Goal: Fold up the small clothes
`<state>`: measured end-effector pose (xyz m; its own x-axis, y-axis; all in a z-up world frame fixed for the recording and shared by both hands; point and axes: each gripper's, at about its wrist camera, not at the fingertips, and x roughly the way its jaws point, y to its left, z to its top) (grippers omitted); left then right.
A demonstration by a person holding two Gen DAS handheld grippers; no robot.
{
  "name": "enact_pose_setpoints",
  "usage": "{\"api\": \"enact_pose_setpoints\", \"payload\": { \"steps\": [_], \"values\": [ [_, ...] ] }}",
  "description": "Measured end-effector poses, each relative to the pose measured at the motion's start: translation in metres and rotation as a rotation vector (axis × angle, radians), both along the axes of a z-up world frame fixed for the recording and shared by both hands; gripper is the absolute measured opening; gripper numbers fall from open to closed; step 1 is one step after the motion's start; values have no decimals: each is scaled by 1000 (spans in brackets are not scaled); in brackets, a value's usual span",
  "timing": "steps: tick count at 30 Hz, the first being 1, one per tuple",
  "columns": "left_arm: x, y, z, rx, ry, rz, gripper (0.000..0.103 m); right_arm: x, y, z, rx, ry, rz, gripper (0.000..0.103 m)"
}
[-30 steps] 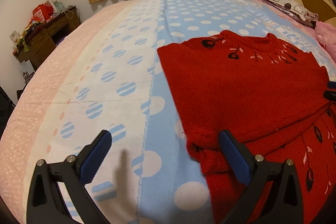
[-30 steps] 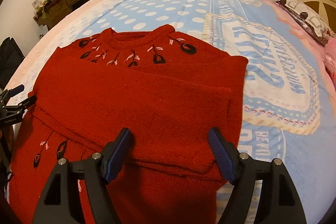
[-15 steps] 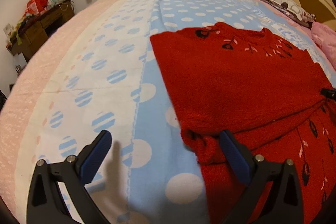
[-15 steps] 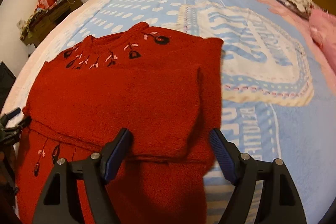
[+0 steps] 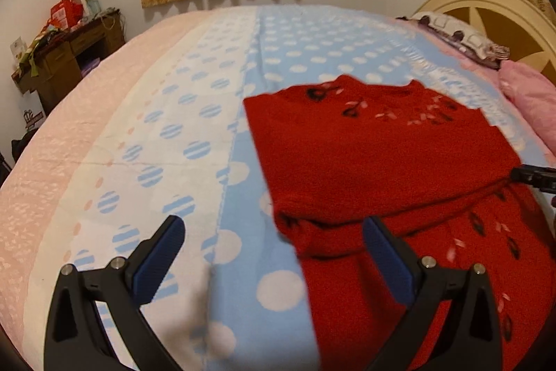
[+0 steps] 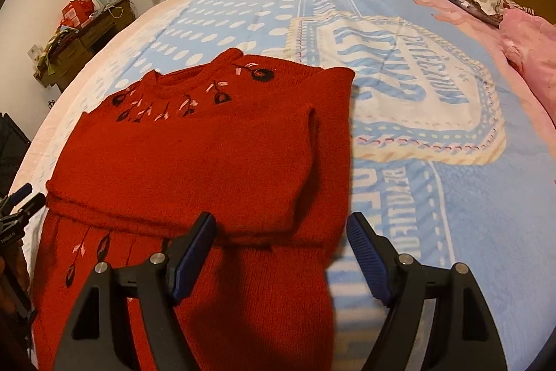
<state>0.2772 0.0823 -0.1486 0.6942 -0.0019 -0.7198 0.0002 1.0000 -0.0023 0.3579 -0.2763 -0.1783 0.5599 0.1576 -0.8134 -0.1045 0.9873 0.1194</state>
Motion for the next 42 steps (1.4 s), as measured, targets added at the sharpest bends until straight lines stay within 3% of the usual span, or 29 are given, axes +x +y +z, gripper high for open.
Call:
{"api": "enact_pose_setpoints", "payload": {
  "steps": [13, 28, 42],
  "values": [
    [-75, -8, 46, -49, -138, -84, 103, -68, 10, 30, 54, -72, 42, 78],
    [-161, 12, 57, -51, -211, -77, 103, -146, 32, 35, 37, -91, 120, 78],
    [-209, -11, 28, -50, -116, -157, 103, -214, 40, 35, 41, -114, 144, 78]
  ]
}}
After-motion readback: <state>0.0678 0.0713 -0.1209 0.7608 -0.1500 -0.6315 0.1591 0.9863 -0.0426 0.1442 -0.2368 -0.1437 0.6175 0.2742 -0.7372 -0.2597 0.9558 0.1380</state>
